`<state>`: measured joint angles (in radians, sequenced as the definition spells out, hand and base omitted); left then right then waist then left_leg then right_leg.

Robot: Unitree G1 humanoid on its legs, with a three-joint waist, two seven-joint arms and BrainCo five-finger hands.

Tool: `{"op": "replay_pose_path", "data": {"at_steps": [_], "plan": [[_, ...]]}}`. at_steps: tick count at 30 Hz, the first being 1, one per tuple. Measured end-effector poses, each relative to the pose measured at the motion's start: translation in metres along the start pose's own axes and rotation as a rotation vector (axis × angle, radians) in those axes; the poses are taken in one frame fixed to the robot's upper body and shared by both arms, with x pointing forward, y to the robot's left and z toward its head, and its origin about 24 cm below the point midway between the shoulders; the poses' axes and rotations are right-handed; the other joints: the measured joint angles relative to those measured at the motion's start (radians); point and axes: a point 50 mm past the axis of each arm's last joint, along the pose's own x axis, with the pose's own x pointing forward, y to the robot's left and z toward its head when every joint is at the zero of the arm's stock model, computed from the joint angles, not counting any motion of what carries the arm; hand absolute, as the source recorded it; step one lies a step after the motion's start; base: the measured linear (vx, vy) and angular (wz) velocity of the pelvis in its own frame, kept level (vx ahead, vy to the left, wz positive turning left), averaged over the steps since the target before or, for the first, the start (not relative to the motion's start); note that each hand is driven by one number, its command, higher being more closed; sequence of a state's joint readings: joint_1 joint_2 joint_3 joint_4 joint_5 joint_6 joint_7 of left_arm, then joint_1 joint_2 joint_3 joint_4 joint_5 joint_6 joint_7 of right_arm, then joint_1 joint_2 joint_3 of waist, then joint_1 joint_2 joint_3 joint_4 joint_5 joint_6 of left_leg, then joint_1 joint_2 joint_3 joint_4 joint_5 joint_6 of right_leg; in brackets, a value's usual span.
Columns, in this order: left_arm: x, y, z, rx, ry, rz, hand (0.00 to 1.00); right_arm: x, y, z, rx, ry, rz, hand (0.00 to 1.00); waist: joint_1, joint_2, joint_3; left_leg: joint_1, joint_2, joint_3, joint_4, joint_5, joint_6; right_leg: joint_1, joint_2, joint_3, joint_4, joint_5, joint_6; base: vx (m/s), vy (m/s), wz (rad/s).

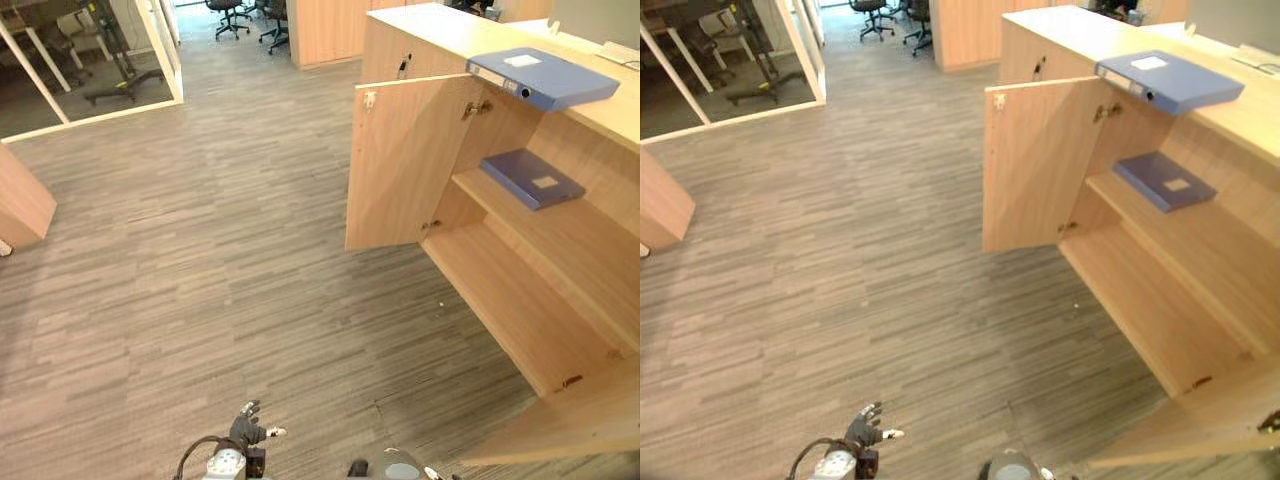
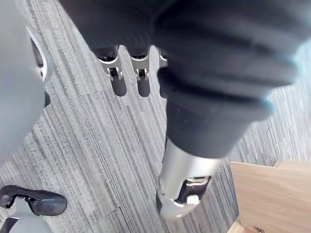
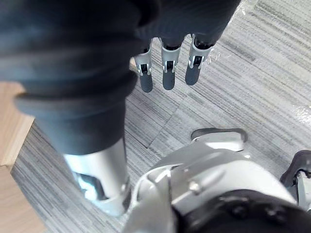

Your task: Walk over to the cabinet, pick up the folder, carry it to the office cabinet, place the folder inside the office cabinet, then close the office cabinet door

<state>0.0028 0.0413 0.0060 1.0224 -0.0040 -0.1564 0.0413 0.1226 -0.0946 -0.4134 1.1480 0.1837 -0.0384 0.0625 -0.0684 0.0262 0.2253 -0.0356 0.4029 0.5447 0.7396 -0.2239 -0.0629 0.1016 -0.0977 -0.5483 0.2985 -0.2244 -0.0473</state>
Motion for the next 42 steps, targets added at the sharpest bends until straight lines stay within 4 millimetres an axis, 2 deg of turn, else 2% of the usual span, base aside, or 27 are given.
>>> {"op": "replay_pose_path", "data": {"at_steps": [2,4,6,9,11,12,14,15,17,18,19,20,22,24,25,26,27,28,29,30,31,32,33,34,35,37,42], "plan": [[0.001,0.000,0.005,-0.001,-0.021,0.002,0.00,0.003,0.008,0.011,-0.001,-0.026,0.020,0.00,0.006,-0.002,0.000,-0.043,-0.048,-0.066,-0.196,0.011,-0.019,0.007,-0.007,0.028,-0.019,0.007,0.009,0.18,0.040,-0.49],[0.001,0.001,0.006,-0.002,-0.024,0.008,0.00,0.005,0.016,0.022,-0.003,-0.059,0.039,0.00,0.011,-0.003,-0.001,-0.052,-0.089,-0.156,-0.425,0.044,-0.067,0.012,-0.014,0.074,-0.026,0.005,0.018,0.19,0.189,-0.70],[0.001,0.001,0.004,-0.002,-0.019,0.012,0.00,0.005,0.019,0.024,-0.008,-0.065,0.046,0.00,0.012,-0.006,-0.004,-0.048,-0.112,-0.250,-0.593,0.088,-0.077,0.024,-0.026,0.140,-0.025,-0.015,0.062,0.21,0.271,-0.78],[0.000,0.003,0.003,-0.002,-0.019,0.017,0.00,0.004,0.015,0.018,-0.025,-0.049,0.040,0.00,0.016,-0.007,-0.009,-0.048,-0.128,-0.287,-0.556,0.138,-0.067,0.051,-0.049,0.224,-0.005,-0.054,0.128,0.30,0.373,-0.84],[-0.001,0.007,0.001,-0.011,-0.012,0.032,0.00,0.003,0.016,0.011,-0.060,-0.029,0.050,0.00,0.023,-0.017,-0.036,-0.069,-0.163,-0.298,-0.457,0.177,-0.049,0.046,-0.089,0.286,0.000,-0.070,0.167,0.33,0.359,-0.82],[-0.002,0.010,-0.003,-0.010,-0.001,0.041,0.00,0.002,0.019,0.007,-0.069,-0.019,0.058,0.00,0.022,-0.034,-0.066,-0.100,-0.189,-0.289,-0.376,0.138,-0.044,0.031,-0.131,0.319,0.011,-0.079,0.200,0.43,0.379,-0.65],[-0.002,0.013,-0.005,-0.006,0.008,0.047,0.00,0.002,0.023,0.002,-0.066,-0.007,0.072,0.00,0.023,-0.064,-0.096,-0.103,-0.250,-0.233,-0.325,0.068,-0.026,-0.013,-0.218,0.369,0.074,-0.080,0.213,0.46,0.400,-0.48],[-0.002,0.013,-0.006,-0.004,0.015,0.048,0.00,0.002,0.025,0.002,-0.063,-0.008,0.079,0.00,0.024,-0.073,-0.110,-0.088,-0.293,-0.194,-0.318,0.033,-0.005,-0.064,-0.275,0.416,0.158,-0.073,0.201,0.44,0.441,-0.38],[-0.003,0.013,-0.008,-0.002,0.020,0.048,0.00,0.003,0.024,0.009,-0.042,-0.029,0.065,0.00,0.025,-0.069,-0.109,-0.021,-0.349,-0.147,-0.350,0.007,0.020,-0.135,-0.346,0.434,0.318,-0.014,0.126,0.41,0.410,-0.40],[-0.005,0.015,-0.014,0.001,0.035,0.052,0.00,0.004,0.021,0.016,-0.037,-0.045,0.052,0.00,0.026,-0.061,-0.110,0.054,-0.373,-0.118,-0.409,0.001,0.030,-0.177,-0.382,0.425,0.431,0.073,0.058,0.39,0.353,-0.51],[-0.007,0.017,-0.019,0.011,0.049,0.054,0.00,0.004,0.018,0.021,-0.043,-0.059,0.044,0.00,0.022,-0.044,-0.108,0.139,-0.385,-0.100,-0.484,0.001,0.031,-0.224,-0.398,0.409,0.558,0.113,0.048,0.46,0.365,-0.51],[-0.008,0.021,-0.020,0.018,0.053,0.060,0.00,0.005,0.019,0.023,-0.043,-0.067,0.047,0.00,0.020,-0.041,-0.107,0.178,-0.387,-0.096,-0.516,0.001,0.031,-0.248,-0.398,0.385,0.635,0.102,0.046,0.37,0.247,-0.40],[-0.007,0.026,-0.017,0.036,0.048,0.068,0.00,0.005,0.023,0.030,-0.044,-0.094,0.062,0.00,0.002,-0.028,-0.104,0.264,-0.383,-0.082,-0.585,0.001,0.031,-0.361,-0.385,0.236,0.814,0.002,0.030,0.37,0.104,-0.28],[-0.004,0.021,-0.012,0.043,0.038,0.052,0.00,0.005,0.022,0.035,-0.018,-0.113,0.060,0.00,-0.007,-0.011,-0.094,0.293,-0.381,-0.055,-0.598,0.000,0.029,-0.457,-0.362,0.108,0.807,-0.058,-0.006,0.36,-0.013,-0.38],[-0.004,0.019,-0.011,0.043,0.037,0.046,0.00,0.005,0.022,0.038,-0.008,-0.122,0.057,0.00,-0.011,-0.006,-0.086,0.308,-0.379,-0.049,-0.597,-0.002,0.027,-0.479,-0.350,0.061,0.777,-0.068,-0.023,0.50,-0.117,-0.67],[-0.004,0.018,-0.012,0.046,0.045,0.038,0.00,0.006,0.022,0.039,-0.011,-0.122,0.054,0.00,-0.026,0.002,-0.076,0.352,-0.370,-0.016,-0.567,-0.034,-0.025,-0.490,-0.283,-0.097,0.549,-0.045,-0.074,0.34,-0.099,-0.56],[-0.004,0.019,-0.013,0.047,0.048,0.040,0.00,0.005,0.022,0.037,-0.011,-0.117,0.055,0.00,-0.027,-0.006,-0.078,0.358,-0.378,-0.004,-0.557,-0.043,-0.040,-0.477,-0.268,-0.123,0.471,-0.005,-0.096,0.52,-0.099,-0.89],[-0.003,0.008,-0.014,0.032,0.063,0.018,0.00,0.006,0.019,0.043,-0.019,-0.128,0.047,0.00,-0.018,0.031,-0.055,0.379,-0.349,0.039,-0.505,-0.084,-0.072,-0.424,-0.220,-0.174,0.407,-0.033,-0.171,0.41,-0.048,-0.87],[-0.003,0.001,-0.014,0.032,0.060,-0.003,0.00,0.007,0.019,0.048,-0.021,-0.135,0.046,0.00,-0.027,0.060,-0.057,0.346,-0.319,0.046,-0.483,-0.131,-0.073,-0.412,-0.175,-0.174,0.353,-0.026,-0.164,0.49,-0.093,-0.69],[-0.001,-0.003,-0.008,0.030,0.038,-0.012,0.00,0.007,0.022,0.048,-0.015,-0.129,0.051,0.00,-0.044,0.050,-0.039,0.333,-0.326,0.048,-0.517,-0.144,-0.070,-0.374,-0.174,-0.187,0.324,-0.018,-0.151,0.24,-0.097,-0.29],[-0.001,-0.004,-0.007,0.030,0.034,-0.018,0.00,0.008,0.021,0.045,-0.014,-0.117,0.048,0.00,-0.042,0.041,-0.033,0.336,-0.339,0.049,-0.563,-0.141,-0.068,-0.356,-0.174,-0.189,0.312,-0.015,-0.147,0.07,-0.073,0.03],[-0.001,-0.004,-0.007,0.031,0.030,-0.019,0.00,0.008,0.021,0.043,-0.005,-0.104,0.045,0.00,-0.041,0.033,-0.025,0.333,-0.354,0.057,-0.629,-0.125,-0.059,-0.330,-0.171,-0.192,0.298,-0.013,-0.144,-0.06,-0.022,-0.26],[-0.001,-0.004,-0.009,0.031,0.035,-0.019,0.00,0.008,0.022,0.044,0.003,-0.107,0.045,0.00,-0.034,0.033,-0.019,0.333,-0.363,0.062,-0.664,-0.045,-0.032,-0.322,-0.156,-0.190,0.294,-0.010,-0.137,-0.08,-0.002,-0.37],[-0.002,-0.003,-0.010,0.030,0.039,-0.018,0.00,0.009,0.024,0.047,0.002,-0.113,0.050,0.00,-0.032,0.040,-0.023,0.331,-0.360,0.069,-0.668,0.000,-0.026,-0.324,-0.147,-0.192,0.294,-0.012,-0.128,-0.06,0.011,-0.65],[-0.003,-0.002,-0.014,0.034,0.060,-0.015,0.00,0.009,0.027,0.054,-0.001,-0.133,0.060,0.00,-0.031,0.040,-0.024,0.329,-0.359,0.103,-0.669,-0.002,-0.049,-0.331,-0.149,-0.208,0.302,-0.026,-0.103,0.01,0.003,-0.70],[0.000,-0.002,-0.010,0.039,0.063,-0.017,0.00,0.010,0.030,0.059,0.001,-0.145,0.066,0.00,-0.033,0.045,-0.016,0.305,-0.363,0.135,-0.666,-0.017,-0.038,-0.351,-0.159,-0.255,0.299,-0.026,-0.103,0.02,-0.001,-0.55],[0.008,-0.004,0.012,0.064,0.007,-0.025,0.00,0.008,0.020,0.043,0.007,-0.098,0.040,0.00,-0.050,0.048,-0.010,0.310,-0.354,0.183,-0.656,-0.017,-0.048,-0.359,-0.140,-0.272,0.290,-0.027,-0.103,0.07,0.017,-0.24]]}}
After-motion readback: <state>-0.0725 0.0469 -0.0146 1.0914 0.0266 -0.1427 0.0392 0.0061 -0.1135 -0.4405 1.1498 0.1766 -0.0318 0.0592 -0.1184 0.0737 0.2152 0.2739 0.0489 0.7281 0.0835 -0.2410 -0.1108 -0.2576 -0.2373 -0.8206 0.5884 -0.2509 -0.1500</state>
